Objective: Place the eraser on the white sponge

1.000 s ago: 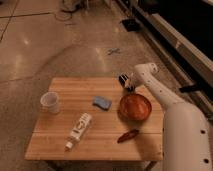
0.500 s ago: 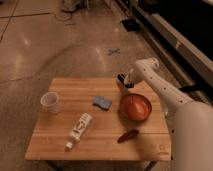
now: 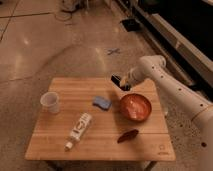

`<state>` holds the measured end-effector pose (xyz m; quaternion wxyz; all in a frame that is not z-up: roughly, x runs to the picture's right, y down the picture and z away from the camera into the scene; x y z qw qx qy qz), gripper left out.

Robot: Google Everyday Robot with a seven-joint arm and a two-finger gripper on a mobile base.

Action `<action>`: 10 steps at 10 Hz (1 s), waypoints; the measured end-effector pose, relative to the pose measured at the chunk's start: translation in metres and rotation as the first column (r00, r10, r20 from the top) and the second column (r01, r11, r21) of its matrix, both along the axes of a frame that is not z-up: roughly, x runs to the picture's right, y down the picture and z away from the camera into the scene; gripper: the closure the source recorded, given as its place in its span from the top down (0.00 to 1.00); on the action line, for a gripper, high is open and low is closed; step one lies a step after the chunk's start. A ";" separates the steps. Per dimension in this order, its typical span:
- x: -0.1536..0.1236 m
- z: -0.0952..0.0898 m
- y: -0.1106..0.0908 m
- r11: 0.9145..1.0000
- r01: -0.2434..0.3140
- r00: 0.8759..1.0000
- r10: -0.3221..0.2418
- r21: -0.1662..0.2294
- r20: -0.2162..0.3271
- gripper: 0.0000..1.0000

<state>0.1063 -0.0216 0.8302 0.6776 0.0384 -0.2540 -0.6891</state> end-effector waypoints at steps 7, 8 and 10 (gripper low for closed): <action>-0.055 0.013 0.062 0.989 0.100 0.994 -0.104 0.113 0.036 0.00; -0.056 0.020 0.066 0.987 0.102 0.994 -0.105 0.123 0.021 0.00; -0.067 0.029 0.076 0.987 0.099 0.995 -0.100 0.127 0.001 0.00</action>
